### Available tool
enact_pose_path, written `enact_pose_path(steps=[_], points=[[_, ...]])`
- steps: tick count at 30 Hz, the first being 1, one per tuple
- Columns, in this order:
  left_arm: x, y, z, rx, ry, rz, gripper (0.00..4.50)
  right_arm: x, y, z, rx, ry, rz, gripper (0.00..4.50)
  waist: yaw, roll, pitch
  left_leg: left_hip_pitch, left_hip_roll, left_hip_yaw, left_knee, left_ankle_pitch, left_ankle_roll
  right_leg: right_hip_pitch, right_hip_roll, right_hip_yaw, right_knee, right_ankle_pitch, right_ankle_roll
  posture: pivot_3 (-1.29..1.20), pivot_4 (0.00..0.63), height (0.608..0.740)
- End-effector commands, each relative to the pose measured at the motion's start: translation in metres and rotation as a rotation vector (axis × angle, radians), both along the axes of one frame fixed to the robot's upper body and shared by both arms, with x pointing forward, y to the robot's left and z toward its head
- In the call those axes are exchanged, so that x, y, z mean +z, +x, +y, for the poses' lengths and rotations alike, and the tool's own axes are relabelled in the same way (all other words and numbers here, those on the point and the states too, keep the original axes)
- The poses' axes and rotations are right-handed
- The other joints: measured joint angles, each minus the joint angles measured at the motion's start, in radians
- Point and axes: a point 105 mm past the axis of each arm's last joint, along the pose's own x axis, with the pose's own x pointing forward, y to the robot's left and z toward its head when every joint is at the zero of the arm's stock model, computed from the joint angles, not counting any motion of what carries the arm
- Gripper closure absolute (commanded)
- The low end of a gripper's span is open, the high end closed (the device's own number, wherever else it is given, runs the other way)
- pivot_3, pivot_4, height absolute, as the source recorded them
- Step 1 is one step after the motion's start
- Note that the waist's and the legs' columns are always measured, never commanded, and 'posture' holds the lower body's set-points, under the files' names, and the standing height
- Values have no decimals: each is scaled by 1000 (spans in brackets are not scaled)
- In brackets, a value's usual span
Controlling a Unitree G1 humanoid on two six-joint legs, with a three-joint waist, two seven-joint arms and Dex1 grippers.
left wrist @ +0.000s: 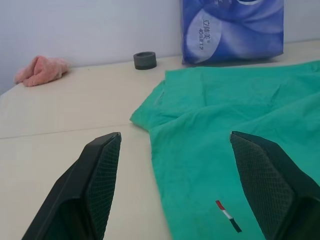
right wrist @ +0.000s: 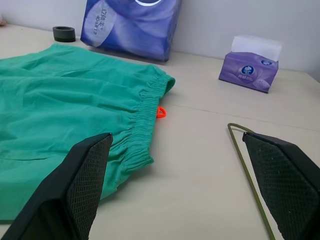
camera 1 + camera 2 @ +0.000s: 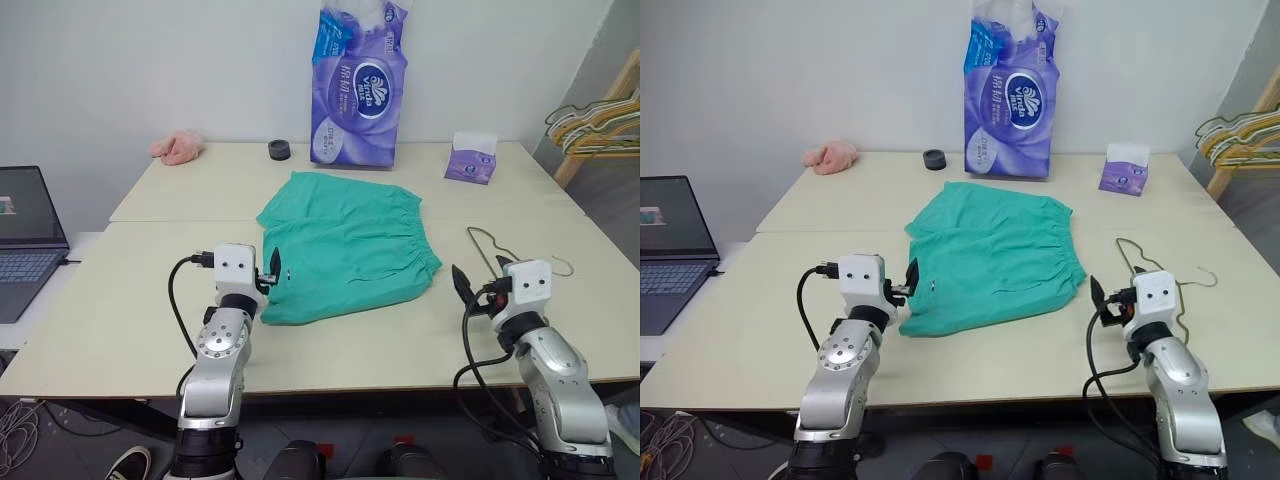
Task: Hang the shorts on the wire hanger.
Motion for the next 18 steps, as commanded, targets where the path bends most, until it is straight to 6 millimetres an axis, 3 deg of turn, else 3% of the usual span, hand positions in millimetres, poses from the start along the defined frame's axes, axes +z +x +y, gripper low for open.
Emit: enact_pose_path(steps=[1,12,15,18], points=[[19,-4,0,-1,5,-79,817,11,0,0,13,-5,-48,49,0,0,0,0,0,0,0,0,0,0,0,0,0,0,0,100,63,740],[17,-7,1,-10,-20,-53,817,10,-1,3,39,-21,-41,49,0,1,5,0,0,0,0,0,0,0,0,0,0,0,0,103,72,740],[21,-10,-2,-81,-87,-75,817,10,-1,4,53,-31,-38,49,0,2,7,0,0,0,0,0,0,0,0,0,0,-1,0,103,73,740],[28,-13,-4,-132,-97,-108,31,11,-1,6,69,-42,-40,0,-1,3,9,0,0,0,0,0,0,0,0,0,0,-1,-1,103,73,740]])
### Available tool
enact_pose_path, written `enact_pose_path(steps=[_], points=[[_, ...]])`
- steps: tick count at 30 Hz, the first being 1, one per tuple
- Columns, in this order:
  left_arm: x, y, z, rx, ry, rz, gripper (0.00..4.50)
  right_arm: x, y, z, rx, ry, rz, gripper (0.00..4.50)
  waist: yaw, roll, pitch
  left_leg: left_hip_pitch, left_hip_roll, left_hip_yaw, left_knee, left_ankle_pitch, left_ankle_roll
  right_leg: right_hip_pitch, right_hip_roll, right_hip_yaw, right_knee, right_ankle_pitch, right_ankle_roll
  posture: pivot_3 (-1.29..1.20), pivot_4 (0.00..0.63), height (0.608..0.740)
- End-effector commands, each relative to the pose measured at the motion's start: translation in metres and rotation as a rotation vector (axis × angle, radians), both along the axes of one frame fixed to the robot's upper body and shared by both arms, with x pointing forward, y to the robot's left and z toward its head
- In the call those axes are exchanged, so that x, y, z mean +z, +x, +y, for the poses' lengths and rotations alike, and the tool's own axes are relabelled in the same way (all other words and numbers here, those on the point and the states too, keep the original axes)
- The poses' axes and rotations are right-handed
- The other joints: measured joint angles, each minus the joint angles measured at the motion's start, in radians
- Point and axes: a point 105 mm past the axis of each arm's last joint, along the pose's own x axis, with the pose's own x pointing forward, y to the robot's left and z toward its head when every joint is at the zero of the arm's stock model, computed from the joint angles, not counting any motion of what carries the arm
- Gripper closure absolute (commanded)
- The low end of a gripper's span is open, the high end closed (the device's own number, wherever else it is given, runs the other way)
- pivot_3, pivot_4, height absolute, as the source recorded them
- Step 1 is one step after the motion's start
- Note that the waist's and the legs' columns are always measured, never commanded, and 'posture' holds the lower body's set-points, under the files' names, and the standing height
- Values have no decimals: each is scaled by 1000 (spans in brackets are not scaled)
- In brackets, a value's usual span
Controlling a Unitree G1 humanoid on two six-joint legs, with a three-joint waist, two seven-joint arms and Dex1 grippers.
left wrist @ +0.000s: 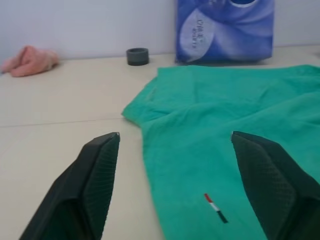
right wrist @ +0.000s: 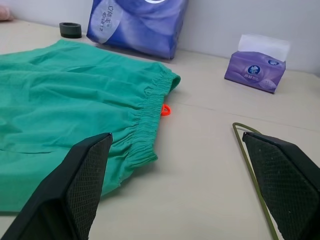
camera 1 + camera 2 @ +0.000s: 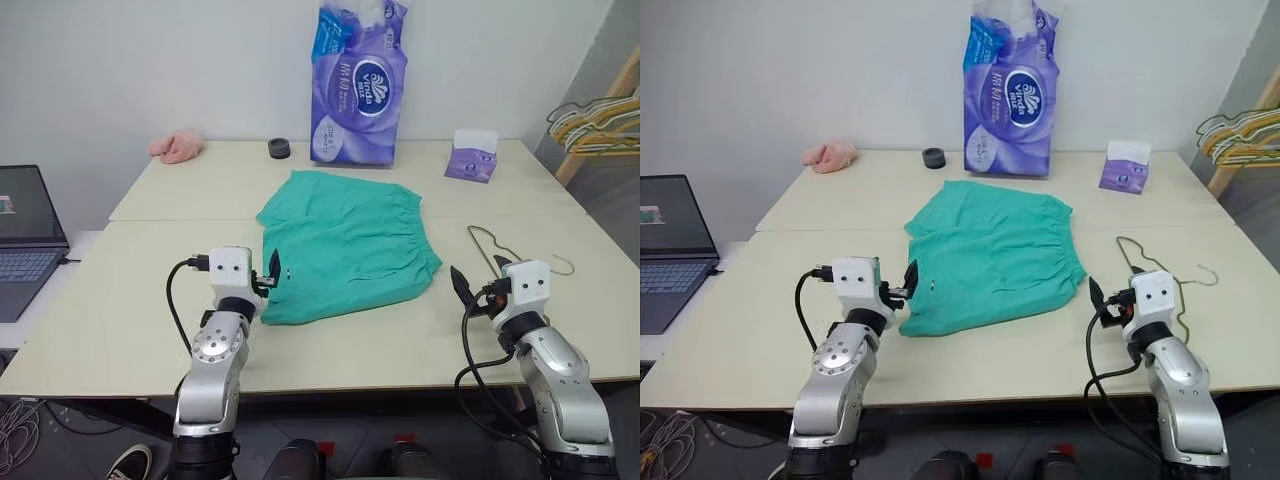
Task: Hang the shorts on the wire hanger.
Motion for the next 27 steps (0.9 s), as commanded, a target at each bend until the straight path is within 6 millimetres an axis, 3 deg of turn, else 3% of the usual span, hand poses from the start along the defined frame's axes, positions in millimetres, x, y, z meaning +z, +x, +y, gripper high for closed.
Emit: enact_pose_path(steps=[1,6,9,13,16,27], points=[[25,-5,-3,-53,9,-108,31,12,0,4,31,-14,-48,0,0,0,0,0,0,0,0,0,0,0,0,0,0,0,0,91,68,740],[17,-3,-14,-153,21,-56,31,14,-2,8,64,-23,-51,0,-1,0,0,0,0,0,0,0,0,0,0,0,0,0,0,85,65,740],[2,-10,-38,-395,119,36,31,15,-12,26,219,-72,-33,0,-2,1,1,0,0,0,0,0,0,0,0,-1,0,0,0,75,61,740],[-13,-21,-44,-627,268,141,31,11,-31,44,422,-182,21,0,-14,2,1,0,0,0,-1,0,0,0,1,-1,0,-2,-2,49,60,740],[-18,-25,-39,-753,401,171,31,7,-43,50,519,-241,63,0,-25,3,2,0,1,-1,-1,-1,0,0,1,-2,0,-5,-5,41,59,740],[-48,-13,-19,-811,643,282,31,7,-53,51,564,-307,84,0,-28,3,3,0,1,-1,-1,-2,0,0,0,-1,0,-3,0,-6,49,740]])
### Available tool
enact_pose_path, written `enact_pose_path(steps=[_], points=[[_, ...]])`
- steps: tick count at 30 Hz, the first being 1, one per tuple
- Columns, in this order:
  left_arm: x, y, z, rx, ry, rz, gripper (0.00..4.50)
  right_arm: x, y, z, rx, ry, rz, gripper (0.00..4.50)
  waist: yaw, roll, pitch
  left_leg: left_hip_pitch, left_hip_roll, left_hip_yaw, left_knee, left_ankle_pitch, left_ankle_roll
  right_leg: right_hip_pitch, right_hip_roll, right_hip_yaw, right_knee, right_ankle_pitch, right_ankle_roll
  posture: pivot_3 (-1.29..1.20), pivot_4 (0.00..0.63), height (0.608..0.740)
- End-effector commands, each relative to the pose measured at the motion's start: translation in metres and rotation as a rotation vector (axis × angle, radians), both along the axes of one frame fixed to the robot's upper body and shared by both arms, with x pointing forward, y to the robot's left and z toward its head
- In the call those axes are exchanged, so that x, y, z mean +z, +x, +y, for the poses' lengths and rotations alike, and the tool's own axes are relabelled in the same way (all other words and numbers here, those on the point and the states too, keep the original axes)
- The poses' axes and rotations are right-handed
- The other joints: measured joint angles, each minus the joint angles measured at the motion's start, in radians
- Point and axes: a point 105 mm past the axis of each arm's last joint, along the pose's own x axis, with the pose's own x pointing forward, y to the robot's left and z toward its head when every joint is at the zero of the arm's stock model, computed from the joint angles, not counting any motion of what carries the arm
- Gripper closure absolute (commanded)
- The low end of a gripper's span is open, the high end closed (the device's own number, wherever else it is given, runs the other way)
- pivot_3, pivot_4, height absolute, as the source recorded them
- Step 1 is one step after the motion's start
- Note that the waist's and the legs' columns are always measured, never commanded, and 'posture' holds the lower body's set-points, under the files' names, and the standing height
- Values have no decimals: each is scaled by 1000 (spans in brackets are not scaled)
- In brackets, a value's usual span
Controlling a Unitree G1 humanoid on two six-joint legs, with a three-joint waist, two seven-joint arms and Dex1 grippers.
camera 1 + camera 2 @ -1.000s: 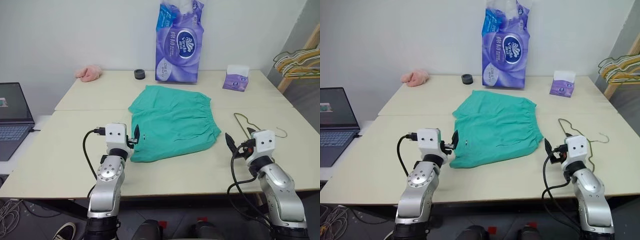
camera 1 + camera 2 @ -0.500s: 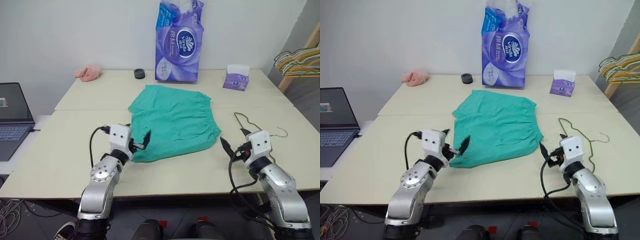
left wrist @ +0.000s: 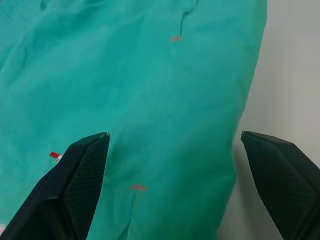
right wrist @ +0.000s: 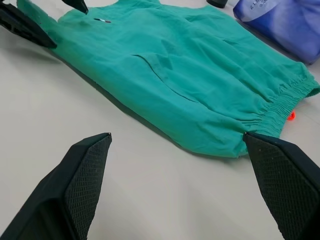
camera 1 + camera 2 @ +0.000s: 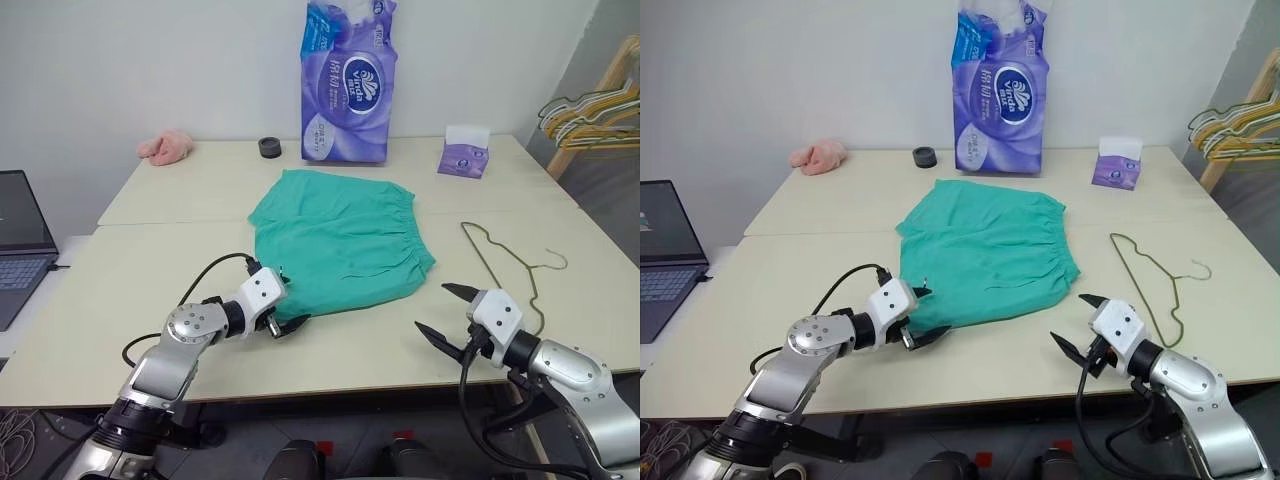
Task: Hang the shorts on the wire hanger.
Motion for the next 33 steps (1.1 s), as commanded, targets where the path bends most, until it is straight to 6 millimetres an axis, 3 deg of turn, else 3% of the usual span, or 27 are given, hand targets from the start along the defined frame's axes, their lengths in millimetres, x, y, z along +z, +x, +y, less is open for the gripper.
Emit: enact_pose_path(steps=[1,7,10,15,23,33], points=[[-1,3,0,-51,79,-41,31,14,-3,1,20,-13,-57,0,0,0,0,0,0,0,0,0,0,0,0,0,0,0,0,-6,49,740],[-14,8,4,-70,159,-62,31,16,-3,-1,15,-27,-65,0,0,0,0,0,0,0,0,0,0,0,0,0,0,0,0,-24,49,740],[-14,14,6,-65,185,-98,587,16,-3,-1,19,-39,-73,0,-1,0,-1,0,0,0,0,0,0,0,0,0,0,0,1,-31,50,740],[-10,28,10,-32,200,-154,2067,14,3,-5,33,-123,-110,0,-6,0,-1,1,0,0,0,0,0,0,0,0,0,0,1,-33,52,740],[-9,28,7,-27,158,-150,4475,16,7,-4,37,-121,-127,0,-22,0,-1,0,0,0,0,0,0,0,0,0,0,0,1,-32,51,740],[0,28,6,-17,137,-176,4475,9,28,-16,42,-319,-217,0,-23,0,-1,0,0,0,0,0,0,0,0,0,0,0,1,3,50,740]])
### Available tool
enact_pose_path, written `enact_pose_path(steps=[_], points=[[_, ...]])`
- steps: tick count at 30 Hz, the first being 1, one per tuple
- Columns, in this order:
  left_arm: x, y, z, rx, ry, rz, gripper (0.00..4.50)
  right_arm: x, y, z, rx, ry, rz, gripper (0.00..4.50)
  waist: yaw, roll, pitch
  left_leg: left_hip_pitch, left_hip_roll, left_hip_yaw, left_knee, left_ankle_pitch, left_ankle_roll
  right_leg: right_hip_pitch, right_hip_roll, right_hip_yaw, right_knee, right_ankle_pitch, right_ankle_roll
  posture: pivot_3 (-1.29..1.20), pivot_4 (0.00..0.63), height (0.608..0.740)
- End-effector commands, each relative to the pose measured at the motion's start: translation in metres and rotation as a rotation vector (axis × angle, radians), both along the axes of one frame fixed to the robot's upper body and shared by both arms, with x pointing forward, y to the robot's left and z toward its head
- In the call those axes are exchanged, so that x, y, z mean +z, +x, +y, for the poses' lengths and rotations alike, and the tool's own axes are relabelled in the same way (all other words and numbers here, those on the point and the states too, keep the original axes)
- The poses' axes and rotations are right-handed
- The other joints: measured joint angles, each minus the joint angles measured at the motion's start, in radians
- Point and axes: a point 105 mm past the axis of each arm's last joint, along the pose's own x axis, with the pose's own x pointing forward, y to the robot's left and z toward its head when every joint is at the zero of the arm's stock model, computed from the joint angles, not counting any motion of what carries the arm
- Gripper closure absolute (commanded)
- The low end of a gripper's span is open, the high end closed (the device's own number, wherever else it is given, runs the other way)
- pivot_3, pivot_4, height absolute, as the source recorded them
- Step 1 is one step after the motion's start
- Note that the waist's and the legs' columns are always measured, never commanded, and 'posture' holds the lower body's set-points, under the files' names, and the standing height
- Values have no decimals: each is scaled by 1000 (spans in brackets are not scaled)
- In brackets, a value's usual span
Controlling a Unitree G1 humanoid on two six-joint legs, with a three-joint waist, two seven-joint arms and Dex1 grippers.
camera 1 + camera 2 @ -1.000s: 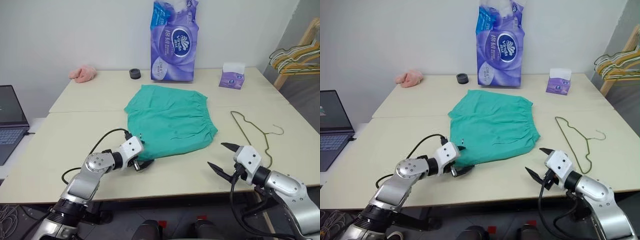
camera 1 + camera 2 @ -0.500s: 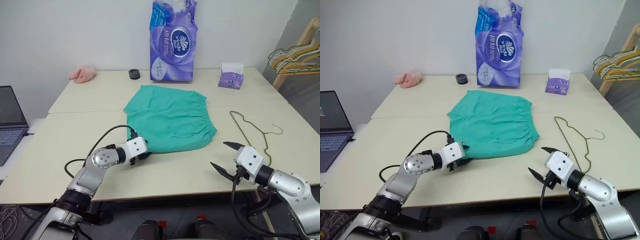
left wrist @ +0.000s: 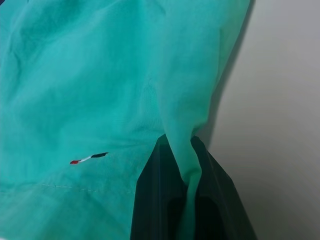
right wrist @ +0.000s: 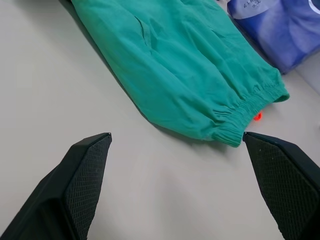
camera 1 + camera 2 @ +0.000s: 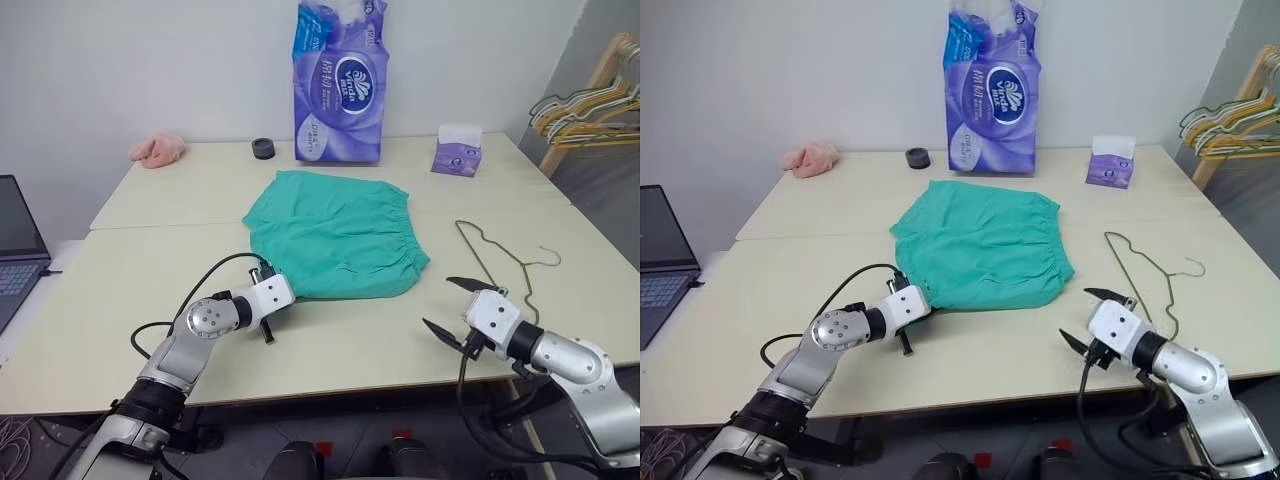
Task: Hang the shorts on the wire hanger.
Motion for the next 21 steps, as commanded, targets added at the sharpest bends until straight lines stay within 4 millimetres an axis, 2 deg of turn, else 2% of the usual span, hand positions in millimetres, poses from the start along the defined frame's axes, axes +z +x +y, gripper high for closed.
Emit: enact_pose_path(steps=[1,6,21], points=[[18,4,1,10,-28,-49,4475,8,11,-2,27,-71,-82,0,0,0,0,0,0,0,0,0,0,0,0,0,0,0,0,3,50,740],[29,7,3,32,-50,-68,4475,10,22,-2,34,-75,-102,0,2,0,0,0,0,0,0,0,0,0,0,0,0,0,0,32,54,740],[30,-4,1,46,-75,-64,4475,6,22,2,72,-95,-104,0,4,-1,1,0,0,0,0,0,0,0,0,0,0,0,0,61,73,740]])
